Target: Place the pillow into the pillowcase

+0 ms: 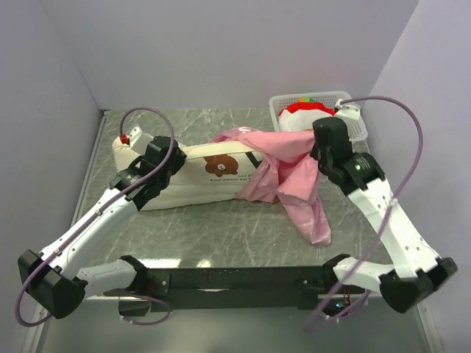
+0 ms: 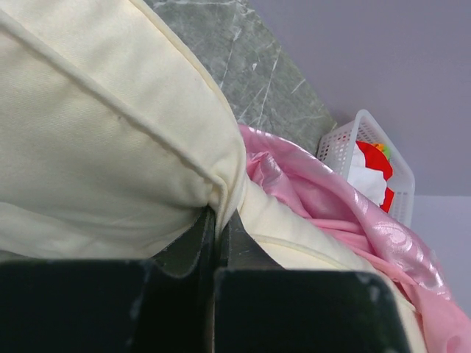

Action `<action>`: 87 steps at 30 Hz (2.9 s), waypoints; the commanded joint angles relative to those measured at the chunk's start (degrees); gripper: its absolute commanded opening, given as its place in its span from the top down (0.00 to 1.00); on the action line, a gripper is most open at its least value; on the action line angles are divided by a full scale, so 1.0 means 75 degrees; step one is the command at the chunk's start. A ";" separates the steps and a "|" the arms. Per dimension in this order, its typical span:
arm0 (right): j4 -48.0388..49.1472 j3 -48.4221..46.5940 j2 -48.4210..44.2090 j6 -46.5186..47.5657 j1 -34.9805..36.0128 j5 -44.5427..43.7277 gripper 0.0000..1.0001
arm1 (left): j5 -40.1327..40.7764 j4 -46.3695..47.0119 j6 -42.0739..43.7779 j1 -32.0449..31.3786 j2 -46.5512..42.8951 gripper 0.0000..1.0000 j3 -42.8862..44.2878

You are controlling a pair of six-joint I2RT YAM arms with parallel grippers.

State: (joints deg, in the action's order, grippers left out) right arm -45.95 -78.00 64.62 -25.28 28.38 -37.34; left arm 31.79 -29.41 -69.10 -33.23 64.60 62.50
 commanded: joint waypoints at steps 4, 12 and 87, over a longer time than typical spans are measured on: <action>0.0995 -0.0299 0.1729 0.0546 -0.2082 0.2398 0.79 | -0.0289 -0.0567 0.0330 0.0001 -0.0199 0.99 -0.0446; 0.0620 -0.1036 0.1171 0.0417 -0.1747 0.3069 0.24 | -0.0278 -0.0555 0.0389 0.0001 -0.0164 0.99 -0.0353; 0.1990 -0.2457 0.3524 0.0980 0.4080 0.4744 1.00 | -0.0278 -0.0227 0.0120 -0.0022 0.0528 0.99 0.0116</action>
State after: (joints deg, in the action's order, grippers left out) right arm -36.99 -99.11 89.36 -16.69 59.68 -8.36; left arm 31.83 -26.72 -68.66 -32.99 68.40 62.41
